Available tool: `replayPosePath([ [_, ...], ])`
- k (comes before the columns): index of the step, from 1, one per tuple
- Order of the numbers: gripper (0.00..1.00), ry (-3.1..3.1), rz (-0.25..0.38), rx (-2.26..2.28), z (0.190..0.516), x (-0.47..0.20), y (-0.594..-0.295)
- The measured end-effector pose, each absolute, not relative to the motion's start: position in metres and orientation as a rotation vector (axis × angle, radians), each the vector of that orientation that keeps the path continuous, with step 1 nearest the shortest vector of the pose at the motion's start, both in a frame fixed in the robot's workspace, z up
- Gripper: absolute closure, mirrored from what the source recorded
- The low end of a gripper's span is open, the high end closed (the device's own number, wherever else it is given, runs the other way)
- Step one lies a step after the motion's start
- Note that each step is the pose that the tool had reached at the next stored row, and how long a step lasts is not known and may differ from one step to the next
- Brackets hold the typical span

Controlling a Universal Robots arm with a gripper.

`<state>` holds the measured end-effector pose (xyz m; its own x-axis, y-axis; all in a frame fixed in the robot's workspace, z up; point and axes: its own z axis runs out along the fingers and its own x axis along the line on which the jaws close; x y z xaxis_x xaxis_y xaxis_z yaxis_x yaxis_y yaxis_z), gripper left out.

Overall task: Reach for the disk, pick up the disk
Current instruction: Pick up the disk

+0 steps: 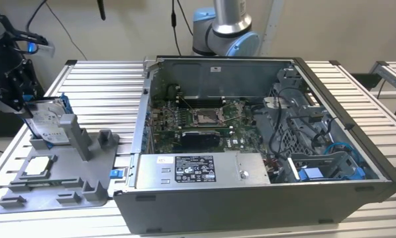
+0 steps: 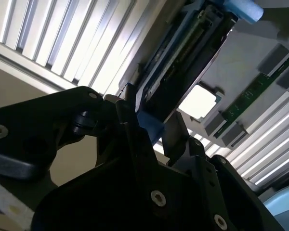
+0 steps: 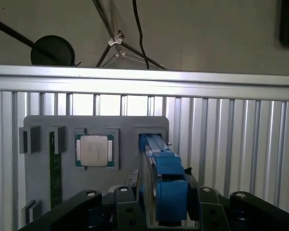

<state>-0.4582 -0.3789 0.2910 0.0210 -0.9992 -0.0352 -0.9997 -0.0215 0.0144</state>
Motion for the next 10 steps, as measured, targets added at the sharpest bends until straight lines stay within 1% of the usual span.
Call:
replayPosePath([
  [10,0.00,2.151,0.060,-2.260,0.278,-0.458,-0.379],
])
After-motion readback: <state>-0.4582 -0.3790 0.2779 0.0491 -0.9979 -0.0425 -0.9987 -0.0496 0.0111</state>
